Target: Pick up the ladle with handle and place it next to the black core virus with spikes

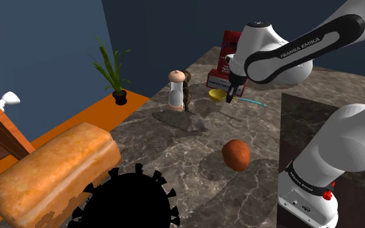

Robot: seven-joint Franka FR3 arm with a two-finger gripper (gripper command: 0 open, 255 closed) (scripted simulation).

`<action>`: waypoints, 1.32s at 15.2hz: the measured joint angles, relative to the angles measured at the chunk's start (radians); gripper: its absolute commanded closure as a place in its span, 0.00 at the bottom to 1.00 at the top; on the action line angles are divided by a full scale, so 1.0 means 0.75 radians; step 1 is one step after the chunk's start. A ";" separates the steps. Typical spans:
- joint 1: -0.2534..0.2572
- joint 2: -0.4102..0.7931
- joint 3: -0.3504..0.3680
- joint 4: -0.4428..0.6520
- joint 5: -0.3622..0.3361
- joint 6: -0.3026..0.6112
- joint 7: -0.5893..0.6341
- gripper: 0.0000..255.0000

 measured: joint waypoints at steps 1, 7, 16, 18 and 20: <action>0.002 -0.013 0.000 0.010 0.005 -0.023 -0.005 1.00; 0.013 -0.094 0.004 0.064 0.028 -0.157 -0.028 1.00; 0.026 -0.177 0.012 0.178 0.058 -0.353 -0.059 1.00; 0.029 -0.192 0.016 0.200 0.064 -0.390 -0.062 1.00; 0.032 -0.208 0.020 0.228 0.070 -0.434 -0.066 1.00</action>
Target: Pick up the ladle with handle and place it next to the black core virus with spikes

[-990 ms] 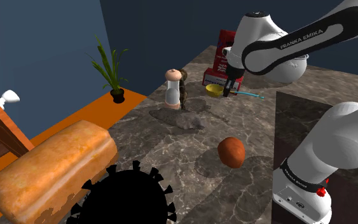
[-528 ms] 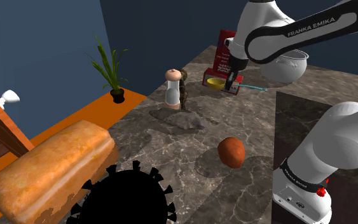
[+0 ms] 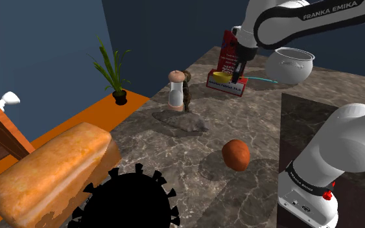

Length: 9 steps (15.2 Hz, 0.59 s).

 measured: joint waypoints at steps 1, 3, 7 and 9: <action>-0.001 -0.006 -0.002 0.011 0.001 -0.017 -0.006 1.00; 0.001 -0.014 0.000 0.040 0.006 -0.053 -0.010 1.00; 0.006 -0.030 0.008 0.099 0.015 -0.128 -0.017 1.00; 0.006 -0.031 0.007 0.136 0.019 -0.165 -0.026 1.00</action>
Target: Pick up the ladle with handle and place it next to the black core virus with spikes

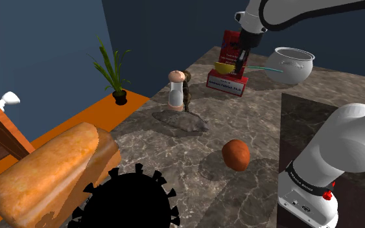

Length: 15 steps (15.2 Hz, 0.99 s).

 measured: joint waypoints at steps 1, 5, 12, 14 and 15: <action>0.001 -0.002 0.002 0.015 0.002 -0.017 -0.002 1.00; 0.004 -0.010 0.007 0.080 0.010 -0.089 -0.010 1.00; 0.006 -0.004 0.012 0.211 0.020 -0.213 -0.029 1.00; 0.009 0.001 0.017 0.245 0.024 -0.243 -0.029 1.00; 0.008 0.001 0.015 0.264 0.025 -0.261 -0.035 1.00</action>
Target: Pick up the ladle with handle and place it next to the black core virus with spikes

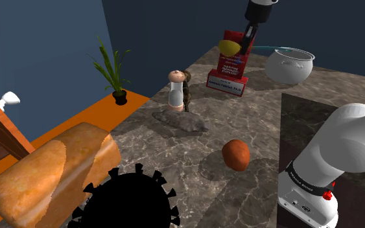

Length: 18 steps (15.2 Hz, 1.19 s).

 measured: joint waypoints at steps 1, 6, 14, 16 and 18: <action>0.000 0.002 0.000 0.013 0.001 -0.010 -0.001 1.00; 0.043 -0.022 0.108 0.001 0.046 -0.042 0.122 1.00; 0.130 0.010 0.338 0.053 0.145 -0.098 0.388 1.00; 0.143 0.052 0.388 0.094 0.161 -0.102 0.446 1.00; 0.162 0.077 0.446 0.120 0.181 -0.110 0.516 1.00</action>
